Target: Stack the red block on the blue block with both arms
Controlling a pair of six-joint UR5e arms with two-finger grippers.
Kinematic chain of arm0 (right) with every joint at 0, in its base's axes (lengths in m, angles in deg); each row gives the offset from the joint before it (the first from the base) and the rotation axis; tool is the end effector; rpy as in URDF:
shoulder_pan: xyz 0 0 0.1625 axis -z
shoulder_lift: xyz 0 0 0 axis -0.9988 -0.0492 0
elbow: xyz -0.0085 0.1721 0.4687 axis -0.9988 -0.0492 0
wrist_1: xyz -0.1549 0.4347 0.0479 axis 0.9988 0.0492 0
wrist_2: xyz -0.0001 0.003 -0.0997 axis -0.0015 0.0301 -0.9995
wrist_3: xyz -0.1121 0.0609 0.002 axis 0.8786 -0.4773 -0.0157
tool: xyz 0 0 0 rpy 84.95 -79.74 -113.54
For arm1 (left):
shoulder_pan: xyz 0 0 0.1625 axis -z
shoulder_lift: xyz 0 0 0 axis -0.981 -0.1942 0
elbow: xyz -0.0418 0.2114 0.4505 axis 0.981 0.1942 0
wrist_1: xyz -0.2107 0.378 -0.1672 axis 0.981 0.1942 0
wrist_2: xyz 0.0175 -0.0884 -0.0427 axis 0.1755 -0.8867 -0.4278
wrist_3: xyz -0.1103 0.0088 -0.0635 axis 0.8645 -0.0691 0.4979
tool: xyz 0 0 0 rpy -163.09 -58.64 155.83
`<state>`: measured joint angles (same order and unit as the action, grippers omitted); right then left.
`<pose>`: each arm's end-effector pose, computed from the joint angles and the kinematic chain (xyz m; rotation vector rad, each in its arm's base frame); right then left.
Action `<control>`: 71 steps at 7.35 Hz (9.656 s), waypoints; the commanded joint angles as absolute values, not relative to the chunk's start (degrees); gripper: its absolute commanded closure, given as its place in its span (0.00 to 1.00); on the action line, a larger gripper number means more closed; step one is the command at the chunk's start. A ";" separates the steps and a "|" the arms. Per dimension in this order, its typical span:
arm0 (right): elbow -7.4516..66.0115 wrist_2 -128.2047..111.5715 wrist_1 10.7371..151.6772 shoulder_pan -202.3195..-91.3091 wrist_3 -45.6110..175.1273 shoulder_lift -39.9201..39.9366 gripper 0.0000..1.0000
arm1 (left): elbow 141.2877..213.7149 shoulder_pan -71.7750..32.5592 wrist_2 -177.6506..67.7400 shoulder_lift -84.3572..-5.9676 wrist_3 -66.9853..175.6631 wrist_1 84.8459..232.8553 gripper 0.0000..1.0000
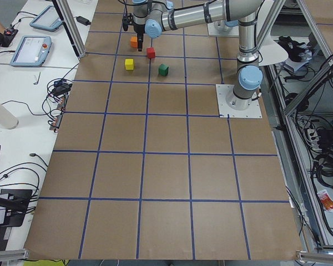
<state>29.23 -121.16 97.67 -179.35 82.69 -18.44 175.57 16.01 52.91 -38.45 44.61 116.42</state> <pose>0.1546 -0.5493 0.4960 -0.0987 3.1367 0.0381 -0.1959 -0.6408 0.4379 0.0014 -3.0698 0.1046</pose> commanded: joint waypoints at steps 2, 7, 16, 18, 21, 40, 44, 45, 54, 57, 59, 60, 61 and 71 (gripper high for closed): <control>29.10 -119.41 113.57 -188.14 82.75 -7.30 0.00 | 169.86 8.83 53.24 -26.04 31.02 135.54 0.00; 29.19 -119.32 123.54 -195.28 82.58 3.62 0.00 | 171.62 8.56 55.43 -25.99 31.43 135.91 0.00; 29.45 -116.77 126.80 -197.57 82.58 10.31 0.00 | 173.90 9.09 56.31 -25.30 30.90 135.03 0.00; 29.54 -116.77 126.72 -197.57 82.49 10.58 0.00 | 173.72 9.09 56.49 -25.48 31.52 135.12 0.00; 29.19 -116.68 126.63 -197.57 82.58 11.02 0.63 | 173.81 9.09 56.49 -25.48 31.44 135.03 0.00; 45.88 -123.62 119.60 -162.94 96.82 -9.89 1.00 | 174.25 9.09 56.49 -24.78 31.61 134.86 0.00; 46.06 -122.05 119.24 -163.47 96.46 -9.47 1.00 | 174.25 9.09 56.49 -24.78 31.61 134.86 0.00; 46.06 -122.13 119.07 -163.47 96.46 -9.46 1.00 | 174.25 9.09 56.49 -24.78 31.61 134.86 0.00; 47.82 -122.22 119.60 -163.38 96.55 -9.11 0.24 | 174.33 9.09 56.40 -24.78 31.70 134.86 0.00; 47.47 -122.48 118.99 -163.38 96.73 -9.63 0.00 | 174.33 9.09 56.40 -24.78 31.70 134.86 0.00; 43.98 -122.39 113.75 -163.38 96.38 -11.91 0.00 | 174.33 9.09 56.40 -24.78 31.70 134.86 0.00; 38.90 -122.31 105.88 -163.47 96.38 -12.44 0.00 | 174.25 9.09 56.40 -24.78 31.70 134.86 0.00; 31.81 -122.22 97.97 -164.25 96.38 -12.45 0.00 | 174.16 9.00 56.40 -24.78 31.70 134.86 0.00; 21.98 -122.39 88.40 -179.12 80.20 -16.05 0.00 | 173.90 9.00 56.40 -24.86 31.70 134.86 0.00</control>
<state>21.71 -122.39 88.49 -179.27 80.02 -15.37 173.95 9.00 56.40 -24.82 31.66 134.86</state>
